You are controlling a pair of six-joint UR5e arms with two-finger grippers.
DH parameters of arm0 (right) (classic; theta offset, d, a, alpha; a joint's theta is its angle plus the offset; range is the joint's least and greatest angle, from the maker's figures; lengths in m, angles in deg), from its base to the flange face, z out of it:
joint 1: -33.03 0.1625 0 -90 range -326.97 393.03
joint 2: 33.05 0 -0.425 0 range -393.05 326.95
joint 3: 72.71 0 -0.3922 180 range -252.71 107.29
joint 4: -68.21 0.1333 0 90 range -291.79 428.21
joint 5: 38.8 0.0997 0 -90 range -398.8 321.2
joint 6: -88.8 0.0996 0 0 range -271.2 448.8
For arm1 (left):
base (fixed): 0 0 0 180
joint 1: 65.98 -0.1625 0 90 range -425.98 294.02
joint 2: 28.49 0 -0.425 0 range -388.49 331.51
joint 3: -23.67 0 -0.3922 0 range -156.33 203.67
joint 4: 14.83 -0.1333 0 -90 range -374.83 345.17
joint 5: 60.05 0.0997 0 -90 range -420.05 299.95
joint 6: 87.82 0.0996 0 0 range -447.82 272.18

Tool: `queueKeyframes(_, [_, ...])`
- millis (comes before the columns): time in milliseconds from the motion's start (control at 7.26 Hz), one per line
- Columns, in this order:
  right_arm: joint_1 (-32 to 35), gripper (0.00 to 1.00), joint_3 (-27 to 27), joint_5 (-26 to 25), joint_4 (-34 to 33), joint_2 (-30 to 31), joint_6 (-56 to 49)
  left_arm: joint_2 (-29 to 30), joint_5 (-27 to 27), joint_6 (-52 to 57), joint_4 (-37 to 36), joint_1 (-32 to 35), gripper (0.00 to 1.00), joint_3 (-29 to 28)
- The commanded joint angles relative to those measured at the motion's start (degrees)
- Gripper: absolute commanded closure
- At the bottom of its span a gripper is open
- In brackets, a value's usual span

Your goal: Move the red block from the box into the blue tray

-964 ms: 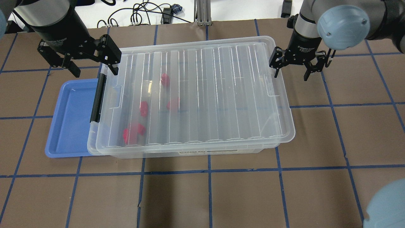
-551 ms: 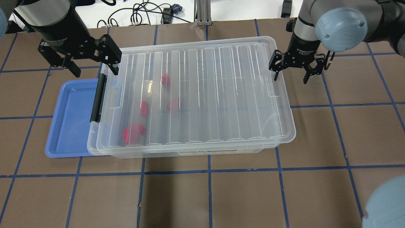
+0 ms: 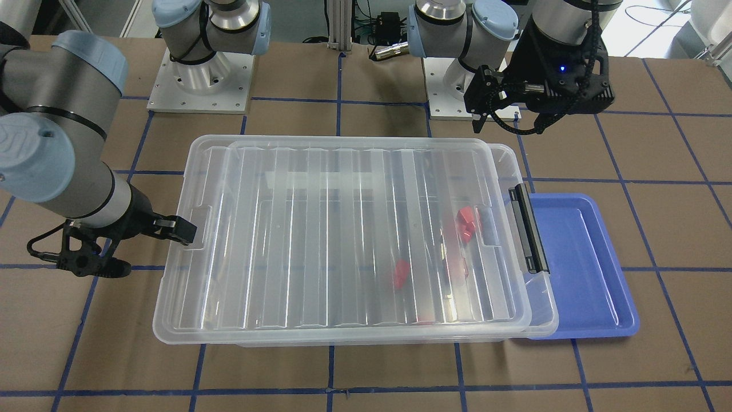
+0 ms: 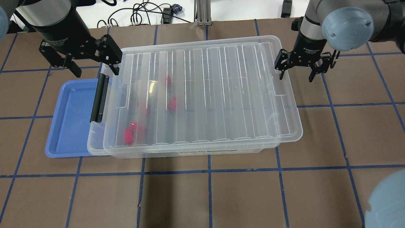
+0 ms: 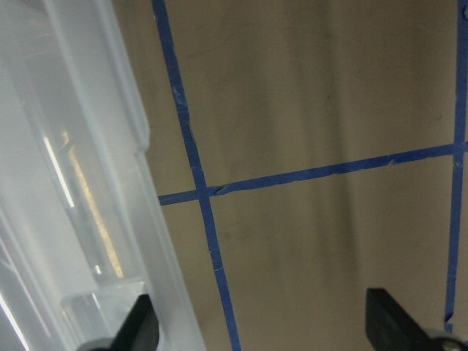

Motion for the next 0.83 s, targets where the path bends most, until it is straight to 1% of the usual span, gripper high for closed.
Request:
queueKeyframes(0, [-4.68, 0.0, 0.09, -0.03, 0.3, 0.3, -2.47, 0.04, 0.0, 0.0, 0.0, 0.02, 0.0, 0.05])
queueKeyframes(275, [-5.23, 0.0, 0.27, -0.9, 0.12, 0.21, -3.35, 0.04, 0.0, 0.0, 0.0, 0.02, 0.0, 0.05])
queueKeyframes(413, [-5.49, 0.0, 0.36, -2.82, -0.05, 0.12, -6.66, -0.05, 0.0, -0.09, 0.09, 0.02, 0.0, 0.05])
queueKeyframes(688, [-8.47, 0.0, 0.44, -2.84, 0.12, 0.21, -9.84, -0.14, 0.0, 0.0, 0.09, 0.02, 0.0, 0.13])
